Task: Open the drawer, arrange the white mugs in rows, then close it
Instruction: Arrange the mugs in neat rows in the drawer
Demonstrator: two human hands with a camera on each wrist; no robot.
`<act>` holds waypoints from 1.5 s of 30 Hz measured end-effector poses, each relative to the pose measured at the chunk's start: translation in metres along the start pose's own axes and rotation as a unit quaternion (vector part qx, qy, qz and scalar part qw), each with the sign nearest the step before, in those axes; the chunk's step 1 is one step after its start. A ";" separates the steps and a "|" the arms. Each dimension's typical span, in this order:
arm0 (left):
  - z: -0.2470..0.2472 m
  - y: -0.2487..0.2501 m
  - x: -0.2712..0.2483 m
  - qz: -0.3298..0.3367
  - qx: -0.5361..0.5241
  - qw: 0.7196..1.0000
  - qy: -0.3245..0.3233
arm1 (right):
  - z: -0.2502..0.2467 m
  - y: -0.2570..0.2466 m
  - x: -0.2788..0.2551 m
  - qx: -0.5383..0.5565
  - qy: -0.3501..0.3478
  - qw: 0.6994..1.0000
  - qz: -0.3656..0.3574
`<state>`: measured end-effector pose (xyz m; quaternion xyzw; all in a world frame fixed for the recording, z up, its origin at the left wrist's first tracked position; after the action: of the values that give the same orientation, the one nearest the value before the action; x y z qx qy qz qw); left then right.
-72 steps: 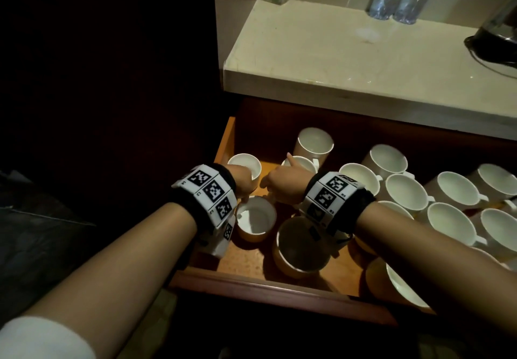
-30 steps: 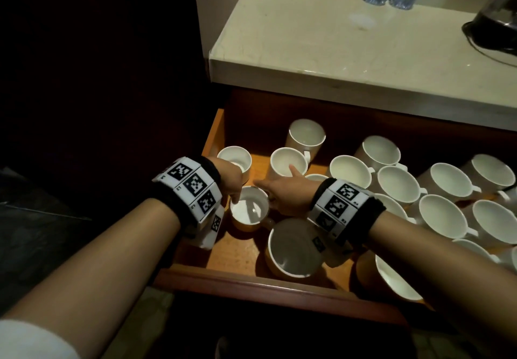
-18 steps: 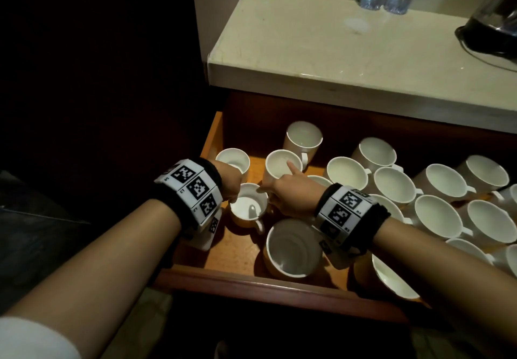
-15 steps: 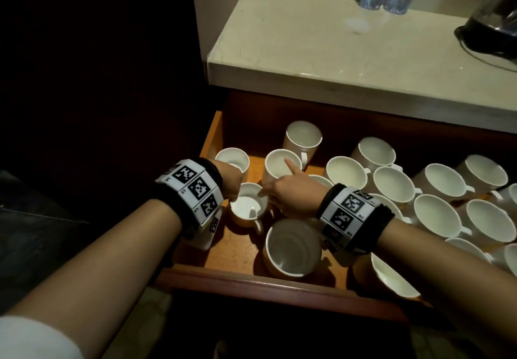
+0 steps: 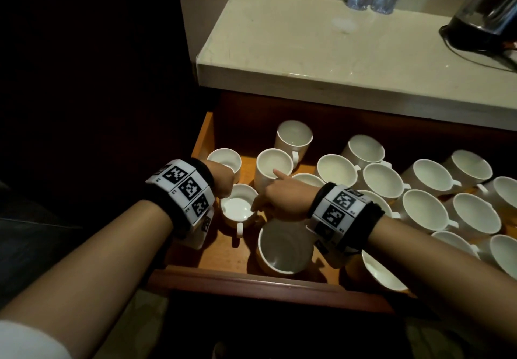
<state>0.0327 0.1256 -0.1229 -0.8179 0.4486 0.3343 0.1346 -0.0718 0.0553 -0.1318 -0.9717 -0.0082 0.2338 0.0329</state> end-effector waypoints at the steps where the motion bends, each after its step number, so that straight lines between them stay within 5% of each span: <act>1: -0.002 0.001 -0.002 -0.002 0.003 1.000 0.002 | -0.004 0.004 -0.004 0.037 0.029 0.999 0.001; 7: -0.021 0.022 -0.007 0.030 -0.062 0.998 0.005 | -0.020 0.048 -0.045 0.135 0.131 0.979 0.077; 18: 0.000 0.069 0.001 0.066 -0.038 0.994 -0.079 | 0.019 0.064 -0.068 0.154 0.012 0.980 0.123; 22: -0.008 0.068 0.012 0.069 -0.161 0.985 0.001 | 0.024 0.067 -0.067 0.161 0.027 0.979 0.123; 28: -0.008 0.060 0.022 0.052 -0.207 0.974 0.072 | 0.027 0.067 -0.068 0.161 0.043 0.979 0.119; 38: -0.006 0.049 0.021 0.015 -0.180 0.977 0.110 | 0.025 0.065 -0.069 0.131 0.061 0.980 0.138; 45: -0.008 0.049 0.015 0.037 -0.263 0.957 0.118 | 0.024 0.061 -0.071 0.095 0.073 0.982 0.146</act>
<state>0.0010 0.0844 -0.1231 -0.8408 0.3879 0.3459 -0.1515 -0.1460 -0.0064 -0.1253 -0.9694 0.1584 0.1640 0.0909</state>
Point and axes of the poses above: each hand's wrist, its own x-axis towards the middle knuckle, its own z-axis out of the palm, y = z × x, the point moved 3 cm from there along x, towards the middle knuckle, and after that the axes turned 1 degree about -x, right-handed, at the moved point
